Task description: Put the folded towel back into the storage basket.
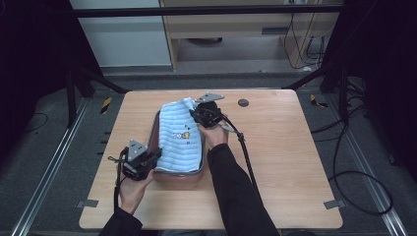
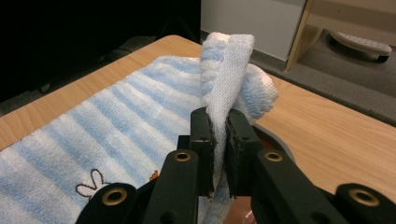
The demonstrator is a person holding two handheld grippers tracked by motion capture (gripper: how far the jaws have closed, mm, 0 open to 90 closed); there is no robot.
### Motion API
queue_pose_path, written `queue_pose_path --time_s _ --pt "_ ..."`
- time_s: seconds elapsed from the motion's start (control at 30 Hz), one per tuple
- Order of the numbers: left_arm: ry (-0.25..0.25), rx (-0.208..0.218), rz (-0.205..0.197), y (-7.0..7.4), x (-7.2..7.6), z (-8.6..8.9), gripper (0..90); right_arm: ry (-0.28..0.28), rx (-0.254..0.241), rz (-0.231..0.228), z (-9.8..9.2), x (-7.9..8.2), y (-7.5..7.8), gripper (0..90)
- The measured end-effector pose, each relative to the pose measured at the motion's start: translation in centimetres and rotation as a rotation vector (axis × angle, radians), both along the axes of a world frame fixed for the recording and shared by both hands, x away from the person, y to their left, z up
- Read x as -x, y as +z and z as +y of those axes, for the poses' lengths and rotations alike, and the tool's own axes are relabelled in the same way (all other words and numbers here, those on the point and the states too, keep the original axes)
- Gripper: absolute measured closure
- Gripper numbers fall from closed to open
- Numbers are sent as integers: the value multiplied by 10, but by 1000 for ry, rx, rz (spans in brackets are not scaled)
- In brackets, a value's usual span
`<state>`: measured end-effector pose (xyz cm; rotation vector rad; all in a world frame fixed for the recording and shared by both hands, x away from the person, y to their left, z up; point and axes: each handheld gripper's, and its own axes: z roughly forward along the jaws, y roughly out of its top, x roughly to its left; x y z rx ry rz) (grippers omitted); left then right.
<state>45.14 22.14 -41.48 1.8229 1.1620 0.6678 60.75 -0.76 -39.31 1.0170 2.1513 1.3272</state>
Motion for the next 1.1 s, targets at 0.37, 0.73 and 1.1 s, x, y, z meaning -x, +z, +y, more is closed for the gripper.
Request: queue_pose_path --time_s 0.37,0.73,1.1 --pt "13 -29 31 -14 -2 3 862 -4 23 22 3 -1 -20 830" --pt "38 -68 77 -21 -7 0 747 -6 110 77 2 -1 -38 672" --pt "27 -29 11 -2 2 7 625 -60 32 -18 -32 21 -16 461"
